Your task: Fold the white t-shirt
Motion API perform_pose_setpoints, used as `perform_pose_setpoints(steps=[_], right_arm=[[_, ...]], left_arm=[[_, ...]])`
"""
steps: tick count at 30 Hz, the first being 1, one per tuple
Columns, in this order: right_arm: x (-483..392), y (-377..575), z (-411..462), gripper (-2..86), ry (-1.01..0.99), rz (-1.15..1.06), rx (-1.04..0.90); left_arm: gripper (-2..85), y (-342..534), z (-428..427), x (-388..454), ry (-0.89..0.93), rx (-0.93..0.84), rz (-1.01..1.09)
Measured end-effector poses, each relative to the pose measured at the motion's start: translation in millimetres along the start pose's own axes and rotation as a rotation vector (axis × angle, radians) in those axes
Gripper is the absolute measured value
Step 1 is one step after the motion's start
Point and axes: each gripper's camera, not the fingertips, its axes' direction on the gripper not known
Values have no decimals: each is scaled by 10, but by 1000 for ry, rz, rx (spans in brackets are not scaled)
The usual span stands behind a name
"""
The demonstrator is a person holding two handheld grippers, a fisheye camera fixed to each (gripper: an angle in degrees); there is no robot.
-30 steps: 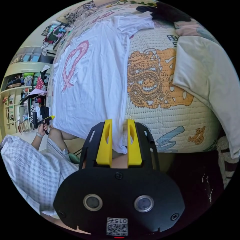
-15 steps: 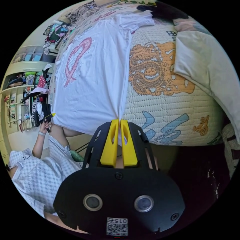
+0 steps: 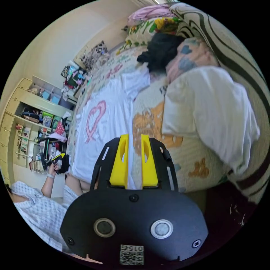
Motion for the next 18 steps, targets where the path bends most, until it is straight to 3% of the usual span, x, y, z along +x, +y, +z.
perform_pose_setpoints(steps=[5, 11, 14, 18], right_arm=[[97, -609, 100, 84, -61, 39, 114], [465, -1093, 399, 102, -153, 224, 145], [574, -1165, 532, 101, -182, 262, 115], [647, -1044, 535, 38, -206, 264, 147]], left_arm=[[90, -1811, 726, 1408, 242, 126, 339], [83, -3409, 1985, 3190, 320, 43, 587], [84, -3906, 2700, 3784, 377, -95, 601], [84, -4253, 3319, 4121, 369, -106, 559]])
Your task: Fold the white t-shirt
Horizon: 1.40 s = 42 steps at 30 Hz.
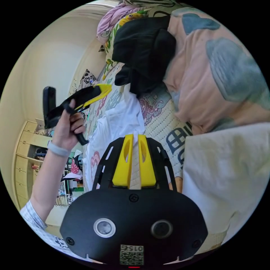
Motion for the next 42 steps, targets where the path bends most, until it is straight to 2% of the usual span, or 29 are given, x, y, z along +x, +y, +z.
perform_pose_setpoints(steps=[4, 6, 9, 14, 18, 24, 28, 30, 35, 37, 38, 40, 42], right_arm=[[30, 194, -103, 13, -52, -21, 48], [-18, 269, -142, 9, -48, -50, 77], [-154, 366, -185, 6, -15, -108, 110], [-642, 539, -231, 5, 90, -282, 171], [-1297, 785, -182, 6, 163, -546, 208], [-2046, 1229, 392, 17, 278, -882, 49], [-2133, 1426, 893, 38, 305, -948, -164], [-2127, 1448, 932, 40, 281, -936, -181], [-2176, 1255, 984, 31, 255, -879, -126], [-2145, 1137, 1229, 11, 286, -855, -181], [-2112, 1115, 1314, 7, 293, -843, -220], [-1923, 1087, 1604, -2, 309, -787, -412], [-1815, 1095, 1503, -1, 251, -751, -357]], left_arm=[[69, -286, 523, -239, -22, -75, -42], [22, -317, 589, -332, -27, -49, -54], [-1, -311, 564, -519, 54, 8, -55], [-8, 38, -20, -1046, 225, 331, -64], [-8, 583, -453, -1562, 327, 528, -109], [9, 1697, -571, -2427, 395, 616, -323], [58, 2345, -544, -2774, 367, 646, -506], [67, 2407, -600, -2778, 323, 631, -499], [76, 1809, -514, -2379, 144, 380, -275], [72, 1580, -330, -2238, 142, 274, -209], [67, 1460, -158, -2191, 91, 150, -202], [57, 1364, 29, -2157, -12, 15, -172], [53, 1299, -56, -2169, -25, 48, -164]])
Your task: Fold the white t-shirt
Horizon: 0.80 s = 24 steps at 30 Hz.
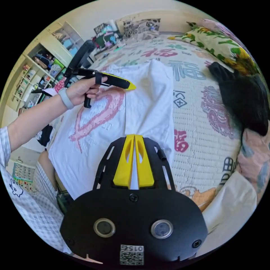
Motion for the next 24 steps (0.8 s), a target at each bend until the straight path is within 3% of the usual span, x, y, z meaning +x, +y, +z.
perform_pose_setpoints(steps=[4, 9, 12, 14, 18, 21, 24], right_arm=[[326, 254, -276, 41, 9, 151, 206], [700, 172, -54, 84, -30, 263, 168], [822, 75, 122, 60, -30, 292, 122], [886, 68, 151, 22, -16, 283, 112], [1121, 179, 228, 3, -123, 359, 168], [1094, 235, 248, 20, -89, 347, 204], [876, 280, 131, 56, -15, 238, 283]], left_arm=[[94, -360, -273, -61, 105, 153, 7], [113, -932, 105, -197, 138, 5, -54], [71, -1086, 428, -334, 290, -61, -138], [17, -1100, 439, -350, 246, 65, -171], [10, -1090, 565, -327, 147, 49, -124], [45, -952, 372, -371, 81, 192, -156], [82, -723, 47, -516, 184, 328, -206]])
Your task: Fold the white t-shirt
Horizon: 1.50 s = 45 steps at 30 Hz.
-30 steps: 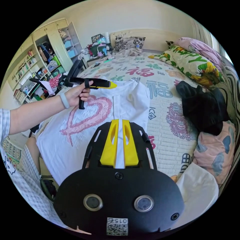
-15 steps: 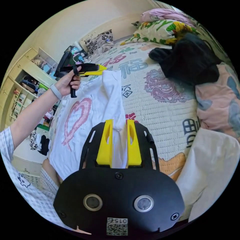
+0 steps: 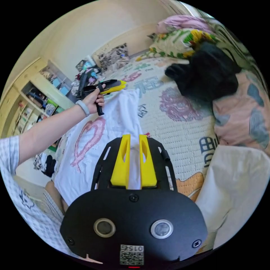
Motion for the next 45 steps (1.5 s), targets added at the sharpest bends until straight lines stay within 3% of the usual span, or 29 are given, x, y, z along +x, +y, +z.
perform_pose_setpoints(steps=[3, 7, 9, 14, 18, 23, 26, 29, 33, 36, 41, 45], right_arm=[[-405, 27, 41, 65, -17, -217, -7], [-700, 52, 533, 67, 73, -360, -147], [-654, 53, 776, 61, 70, -325, -231], [-510, 61, 890, 12, 45, -233, -204], [-527, 121, 832, 3, 47, -259, -131], [-502, 213, 1159, 14, 45, -297, -221], [-449, 286, 1274, 40, 8, -298, -271], [-311, 282, 1145, 43, 64, -258, -162], [2, 116, 1326, 7, 45, -142, -59], [114, 101, 1717, -2, 66, -118, -170], [142, 380, 1919, -5, 128, -141, -154], [131, 444, 2031, -5, 144, -108, -122]], left_arm=[[99, 274, -282, 12, 67, -91, 36], [89, 758, -364, 89, -61, -275, 98], [75, 848, -426, 108, -81, -221, 85], [3, 901, -553, 217, -120, -231, 107], [-5, 996, -845, 345, -131, -190, 145], [11, 1219, -975, 426, -240, -260, 178], [50, 1183, -1308, 585, -238, -124, 136], [54, 984, -1421, 955, -199, -17, 234], [55, 801, -933, 1051, -37, -147, 232], [29, 792, -630, 983, -126, -248, 189], [-6, 806, -983, 750, -89, -197, 67], [-7, 891, -1466, 802, -178, -123, 65]])
